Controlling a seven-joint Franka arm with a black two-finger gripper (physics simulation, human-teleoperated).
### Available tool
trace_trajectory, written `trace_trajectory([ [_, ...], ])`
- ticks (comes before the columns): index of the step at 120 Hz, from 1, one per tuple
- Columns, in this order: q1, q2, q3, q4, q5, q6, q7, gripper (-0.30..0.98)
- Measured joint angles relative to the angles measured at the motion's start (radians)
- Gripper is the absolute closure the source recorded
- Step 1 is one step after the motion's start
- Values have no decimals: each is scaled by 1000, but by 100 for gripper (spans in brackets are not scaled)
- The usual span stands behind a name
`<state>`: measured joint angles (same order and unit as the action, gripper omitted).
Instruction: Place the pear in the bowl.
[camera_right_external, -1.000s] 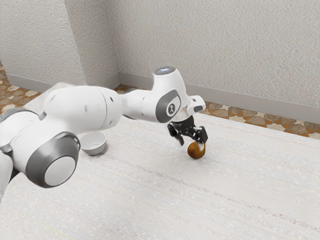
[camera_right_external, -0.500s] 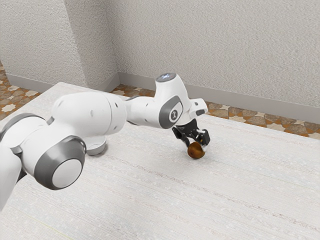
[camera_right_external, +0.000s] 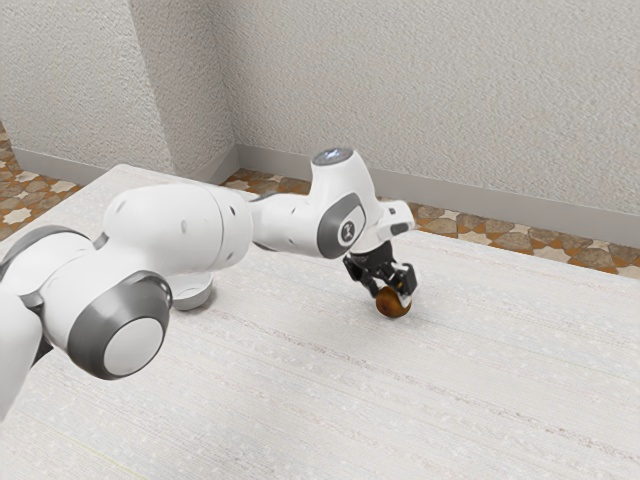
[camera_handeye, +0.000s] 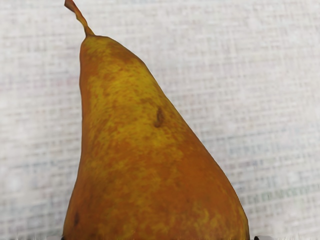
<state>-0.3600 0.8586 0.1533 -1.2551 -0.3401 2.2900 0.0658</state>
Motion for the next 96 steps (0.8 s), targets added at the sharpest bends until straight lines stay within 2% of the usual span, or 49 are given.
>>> trace_trajectory([
  [47, 3, 47, -3, 41, -7, 4, 8, 22],
  [67, 3, 42, -1, 47, -5, 4, 8, 28],
  [85, -3, -21, 28, 19, 6, -43, 1, 34],
  [96, -12, -102, 54, -51, 9, -64, -4, 38],
])
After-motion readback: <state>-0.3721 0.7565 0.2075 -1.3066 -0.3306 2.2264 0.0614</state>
